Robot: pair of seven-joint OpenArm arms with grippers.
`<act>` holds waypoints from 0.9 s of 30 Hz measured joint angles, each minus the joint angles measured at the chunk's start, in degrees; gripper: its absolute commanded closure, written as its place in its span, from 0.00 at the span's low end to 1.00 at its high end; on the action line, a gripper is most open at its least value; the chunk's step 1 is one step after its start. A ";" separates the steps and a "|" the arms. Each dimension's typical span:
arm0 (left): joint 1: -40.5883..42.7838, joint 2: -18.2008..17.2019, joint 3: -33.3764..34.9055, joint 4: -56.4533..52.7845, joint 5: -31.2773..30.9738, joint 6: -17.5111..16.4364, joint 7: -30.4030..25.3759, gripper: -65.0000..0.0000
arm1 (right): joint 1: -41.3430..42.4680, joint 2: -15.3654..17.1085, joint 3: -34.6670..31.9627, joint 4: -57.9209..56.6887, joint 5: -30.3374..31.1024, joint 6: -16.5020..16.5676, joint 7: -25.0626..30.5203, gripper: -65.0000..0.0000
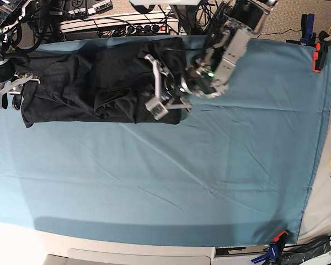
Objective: Fold the T-shirt properly
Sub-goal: 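Carry the held strip end over the shirt body toward the right gripper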
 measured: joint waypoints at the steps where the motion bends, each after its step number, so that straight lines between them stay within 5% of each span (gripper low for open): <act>1: -0.15 0.70 0.74 -0.76 0.07 -0.02 -0.17 1.00 | 0.02 0.00 0.00 0.00 0.02 0.00 0.00 0.66; 13: -5.97 3.04 4.04 -4.42 -0.20 -0.17 -2.16 1.00 | 0.02 0.00 0.00 0.00 0.02 0.00 0.00 0.66; 20: -6.51 3.43 4.02 -4.81 4.02 -0.17 -8.61 1.00 | 0.00 0.00 0.00 0.00 0.02 0.00 0.00 0.66; 27: -8.79 5.88 4.11 -14.21 4.26 -0.37 -9.55 1.00 | 0.02 0.00 0.00 0.00 0.02 0.02 0.00 0.66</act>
